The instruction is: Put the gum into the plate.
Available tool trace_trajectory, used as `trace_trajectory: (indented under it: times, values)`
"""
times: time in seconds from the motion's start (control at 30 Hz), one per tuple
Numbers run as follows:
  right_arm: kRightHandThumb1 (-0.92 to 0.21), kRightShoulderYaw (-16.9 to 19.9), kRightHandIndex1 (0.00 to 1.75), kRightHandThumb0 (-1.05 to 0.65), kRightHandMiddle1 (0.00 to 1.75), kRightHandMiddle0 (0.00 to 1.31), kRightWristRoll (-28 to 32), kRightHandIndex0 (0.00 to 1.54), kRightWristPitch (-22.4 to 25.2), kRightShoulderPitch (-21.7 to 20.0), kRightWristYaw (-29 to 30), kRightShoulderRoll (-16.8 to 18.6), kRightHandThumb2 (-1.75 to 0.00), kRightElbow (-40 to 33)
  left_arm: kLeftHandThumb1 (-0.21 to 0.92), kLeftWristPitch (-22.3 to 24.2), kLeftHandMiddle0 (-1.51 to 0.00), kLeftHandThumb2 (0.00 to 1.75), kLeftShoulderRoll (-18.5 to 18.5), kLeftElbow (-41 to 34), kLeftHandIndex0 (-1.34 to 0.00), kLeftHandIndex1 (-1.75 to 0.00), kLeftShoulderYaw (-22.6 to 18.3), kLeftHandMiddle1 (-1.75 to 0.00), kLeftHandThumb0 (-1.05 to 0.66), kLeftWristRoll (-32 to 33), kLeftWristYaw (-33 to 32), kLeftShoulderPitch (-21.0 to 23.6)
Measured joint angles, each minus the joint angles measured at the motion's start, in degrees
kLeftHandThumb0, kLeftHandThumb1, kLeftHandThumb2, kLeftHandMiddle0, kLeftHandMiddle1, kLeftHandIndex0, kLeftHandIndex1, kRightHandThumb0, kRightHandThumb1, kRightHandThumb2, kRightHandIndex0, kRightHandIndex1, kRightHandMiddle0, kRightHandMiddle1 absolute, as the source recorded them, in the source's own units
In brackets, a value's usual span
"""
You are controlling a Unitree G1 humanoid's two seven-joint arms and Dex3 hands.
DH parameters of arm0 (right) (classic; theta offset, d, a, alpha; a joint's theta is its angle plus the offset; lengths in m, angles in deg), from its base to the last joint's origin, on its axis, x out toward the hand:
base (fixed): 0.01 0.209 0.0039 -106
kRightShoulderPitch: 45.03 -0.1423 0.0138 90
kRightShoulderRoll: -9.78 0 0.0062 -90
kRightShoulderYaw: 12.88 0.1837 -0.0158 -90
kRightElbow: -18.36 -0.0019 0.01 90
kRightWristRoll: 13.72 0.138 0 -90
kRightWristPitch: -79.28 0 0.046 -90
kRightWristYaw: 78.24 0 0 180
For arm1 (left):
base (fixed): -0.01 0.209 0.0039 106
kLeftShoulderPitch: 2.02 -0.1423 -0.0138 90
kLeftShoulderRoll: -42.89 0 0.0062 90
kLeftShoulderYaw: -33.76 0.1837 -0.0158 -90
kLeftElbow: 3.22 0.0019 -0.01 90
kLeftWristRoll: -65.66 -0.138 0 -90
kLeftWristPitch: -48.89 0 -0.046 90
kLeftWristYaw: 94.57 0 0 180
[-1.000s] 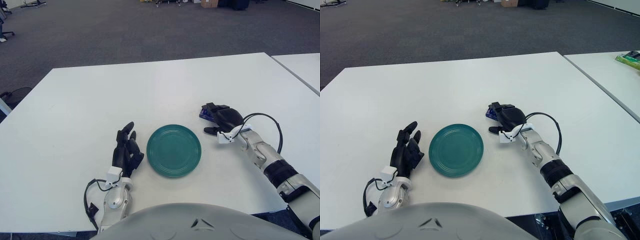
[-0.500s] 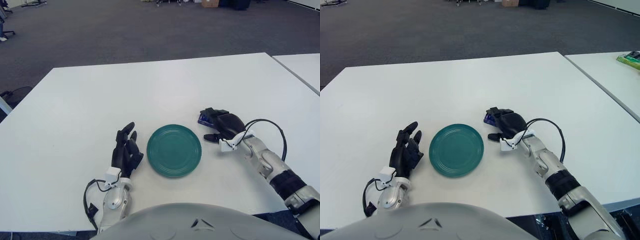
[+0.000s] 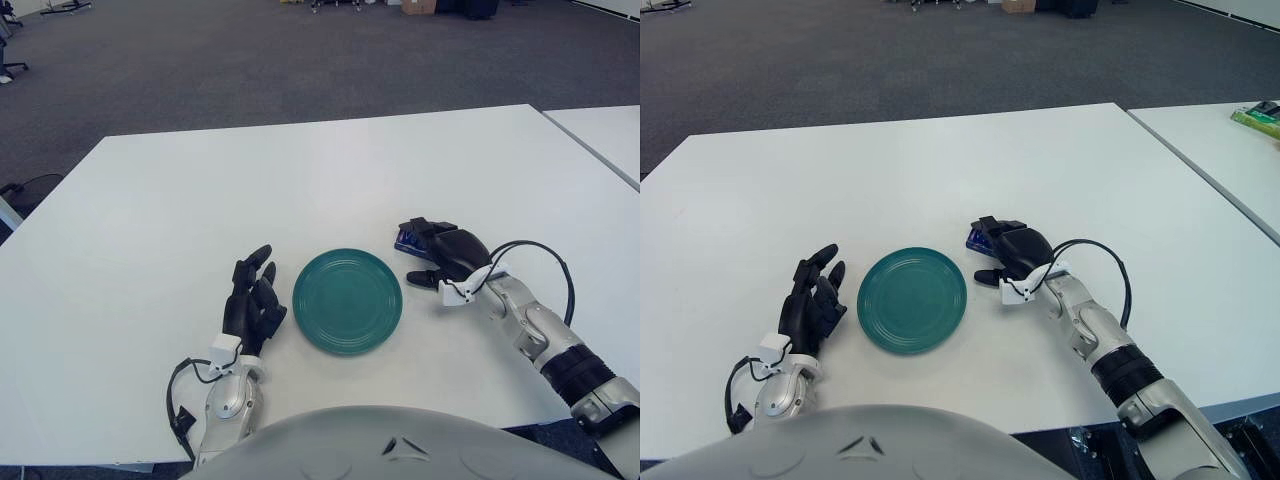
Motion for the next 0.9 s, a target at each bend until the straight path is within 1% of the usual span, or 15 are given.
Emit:
trace_trajectory:
  times: [0.3,0.53,0.73,0.9]
  values:
    - [-0.92,0.0,0.0,-0.79,0.77,0.0,-0.08,0.47,0.9,-0.41,-0.08,0.66,-0.76,0.41,0.92,0.38,-0.58,0.93,-0.05,-0.1,-0.22,-0.93,-0.39,-0.07,-0.79,0.51,0.51,0.12]
    - [-0.92,0.36,0.0,-0.81,0.77,0.0,-0.09,0.46,3.02,-0.88,-0.08,2.64,-0.8,1.16,0.92,0.48,-0.58,0.92,-0.04,-0.15,-0.22,-0.93,-0.38,-0.07,-0.8,0.46,0.51,0.14]
    - [-0.92,1.39,0.0,-0.79,0.8,0.0,0.93,0.46,4.48,-3.33,-1.04,5.07,-0.75,3.71,0.92,0.49,-0.58,0.91,-0.03,-0.13,-0.21,-0.93,-0.39,-0.07,-0.81,0.47,0.55,0.21]
    - [-0.92,2.61,0.0,-0.77,0.82,0.0,1.86,0.46,6.05,-3.46,-1.67,6.66,-0.7,3.93,0.92,0.48,-0.59,0.9,-0.11,-0.13,-0.21,-0.94,-0.36,-0.08,-0.81,0.47,0.68,0.28]
